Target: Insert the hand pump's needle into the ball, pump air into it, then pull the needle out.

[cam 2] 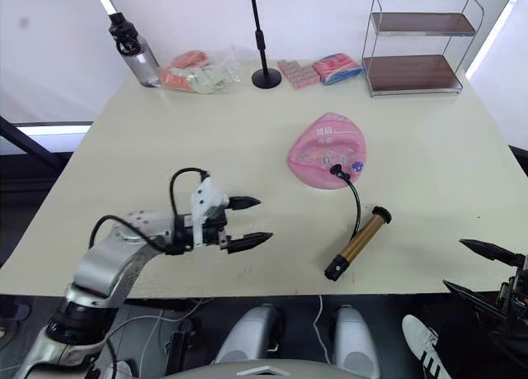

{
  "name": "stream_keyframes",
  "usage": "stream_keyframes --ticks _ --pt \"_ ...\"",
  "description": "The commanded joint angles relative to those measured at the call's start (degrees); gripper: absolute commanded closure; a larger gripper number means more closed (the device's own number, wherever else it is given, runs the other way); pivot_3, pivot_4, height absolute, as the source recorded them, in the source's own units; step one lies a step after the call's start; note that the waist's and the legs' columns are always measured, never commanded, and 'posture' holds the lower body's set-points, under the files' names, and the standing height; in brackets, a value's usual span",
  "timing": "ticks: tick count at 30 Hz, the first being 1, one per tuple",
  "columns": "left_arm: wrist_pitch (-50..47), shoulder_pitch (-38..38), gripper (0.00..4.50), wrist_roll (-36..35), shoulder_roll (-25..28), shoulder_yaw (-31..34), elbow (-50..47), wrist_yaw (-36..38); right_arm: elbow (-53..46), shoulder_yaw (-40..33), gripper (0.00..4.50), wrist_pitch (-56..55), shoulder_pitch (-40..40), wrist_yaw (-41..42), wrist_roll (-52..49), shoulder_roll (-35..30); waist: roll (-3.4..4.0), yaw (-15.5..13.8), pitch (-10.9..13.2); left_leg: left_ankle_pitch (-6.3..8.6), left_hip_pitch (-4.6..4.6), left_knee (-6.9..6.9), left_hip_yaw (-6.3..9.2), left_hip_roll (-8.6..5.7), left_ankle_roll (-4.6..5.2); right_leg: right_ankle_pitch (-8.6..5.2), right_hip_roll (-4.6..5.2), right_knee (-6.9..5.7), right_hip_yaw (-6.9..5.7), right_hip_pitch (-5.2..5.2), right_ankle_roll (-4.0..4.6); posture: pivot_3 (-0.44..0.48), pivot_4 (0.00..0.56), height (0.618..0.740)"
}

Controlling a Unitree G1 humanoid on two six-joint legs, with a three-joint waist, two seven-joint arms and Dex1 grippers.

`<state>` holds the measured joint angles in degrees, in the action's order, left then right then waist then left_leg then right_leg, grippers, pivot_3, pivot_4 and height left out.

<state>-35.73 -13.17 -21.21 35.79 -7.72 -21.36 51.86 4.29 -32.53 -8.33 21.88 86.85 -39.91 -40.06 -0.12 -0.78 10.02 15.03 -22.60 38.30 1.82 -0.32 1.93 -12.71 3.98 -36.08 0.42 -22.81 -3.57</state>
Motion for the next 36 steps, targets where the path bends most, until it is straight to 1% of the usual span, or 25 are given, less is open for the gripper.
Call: stream_keyframes --ticks 1,5,8,11,14,17,22,27,30,34,36 --pt "-5.2 -3.46 0.03 0.16 -2.9 -4.22 -3.61 -3.86 -4.74 -0.69 0.0 1.19 0.97 -0.12 -2.15 0.31 -0.03 0.07 0.01 0.0 0.0 0.02 0.0 0.0 0.0 0.0 -0.01 -0.01 0.0 0.0 -0.01 0.0 0.15 0.74" --pt "-10.61 -7.89 0.03 1.57 -7.84 -8.78 -2.76 -8.89 -6.5 -0.79 0.0 2.0 1.57 0.3 -2.32 -0.02 -0.03 0.01 0.02 0.0 0.01 0.05 -0.03 -0.04 0.0 0.04 -0.01 -0.03 0.06 0.0 -0.08 0.0 0.15 0.74" --pt "-12.92 -11.26 0.03 2.48 -11.21 -12.75 -1.2 -10.41 -6.76 -0.77 0.0 2.31 1.69 0.73 -2.2 -0.29 -0.04 -0.08 0.02 0.0 0.0 0.05 0.0 -0.06 0.0 0.04 -0.02 -0.05 0.05 0.0 -0.08 0.0 0.15 0.74" --pt "-14.58 -13.64 0.03 3.16 -13.2 -16.13 -0.5 -10.87 -6.54 -0.21 0.0 2.54 1.77 1.89 -1.99 -0.69 -0.05 -0.03 0.02 -0.01 -0.01 0.08 -0.01 -0.14 0.0 0.05 -0.01 -0.06 0.08 0.0 -0.1 0.0 0.15 0.74" --pt "-16.97 -15.43 0.03 3.97 -13.78 -19.22 -0.4 -11.39 -6.13 -0.2 0.0 2.65 1.38 2.38 -1.9 -0.73 -0.04 0.1 0.02 -0.01 0.0 0.08 -0.01 -0.18 0.0 0.05 -0.02 -0.07 0.1 0.0 -0.1 0.0 0.15 0.74" --pt "-19.59 -16.13 0.03 3.46 -15.44 -20.1 -0.23 -12.64 -5.41 -0.25 0.0 2.49 0.61 2.8 -1.76 -0.83 -0.04 0.06 0.02 -0.01 0.03 0.08 0.0 -0.17 0.0 0.04 -0.04 -0.15 0.11 -0.01 -0.1 0.0 0.15 0.74" --pt "-21.31 -16.53 0.03 4.2 -18.31 -24.05 0.98 -13.87 -3.49 -0.16 0.0 2.08 -0.09 4.29 -1.01 -1.28 -0.05 0.0 0.02 -0.01 0.03 0.14 -0.02 -0.18 0.0 0.04 -0.01 -0.17 0.14 0.0 -0.11 0.0 0.15 0.74" --pt "-21.75 -17.39 0.03 6.08 -23.26 -28.85 5.64 -16.31 -0.69 -0.08 0.0 1.06 -2.12 5.61 -0.21 -2.24 -0.05 -0.02 0.02 -0.01 0.02 0.14 -0.01 -0.25 0.01 0.04 0.0 -0.18 0.15 0.0 -0.12 0.0 0.15 0.74" --pt "-21.89 -17.69 0.03 7.27 -24.3 -30.93 6.94 -17.1 -0.14 0.28 0.0 0.78 -2.47 5.65 -0.35 -2.72 -0.04 0.04 0.02 -0.01 0.03 0.15 -0.01 -0.39 0.01 0.05 0.01 -0.2 0.17 0.0 -0.12 0.0 0.15 0.74" --pt "-22.42 -18.3 0.03 10.11 -26.52 -34.24 9.99 -19.92 -0.19 0.59 0.0 0.67 -2.61 5.65 -0.5 -3.24 -0.04 -0.01 0.02 -0.01 0.08 0.15 0.0 -0.39 0.01 0.04 0.01 -0.3 0.18 0.0 -0.11 0.0 0.15 0.74" --pt "-22.56 -18.43 0.03 11.45 -27.11 -34.82 11.35 -21.19 -0.3 0.56 0.0 0.7 -2.51 5.65 -0.63 -3.41 -0.04 -0.01 0.02 -0.02 0.08 0.19 -0.01 -0.4 0.01 0.04 0.02 -0.32 0.21 0.0 -0.12 0.0 0.15 0.74"
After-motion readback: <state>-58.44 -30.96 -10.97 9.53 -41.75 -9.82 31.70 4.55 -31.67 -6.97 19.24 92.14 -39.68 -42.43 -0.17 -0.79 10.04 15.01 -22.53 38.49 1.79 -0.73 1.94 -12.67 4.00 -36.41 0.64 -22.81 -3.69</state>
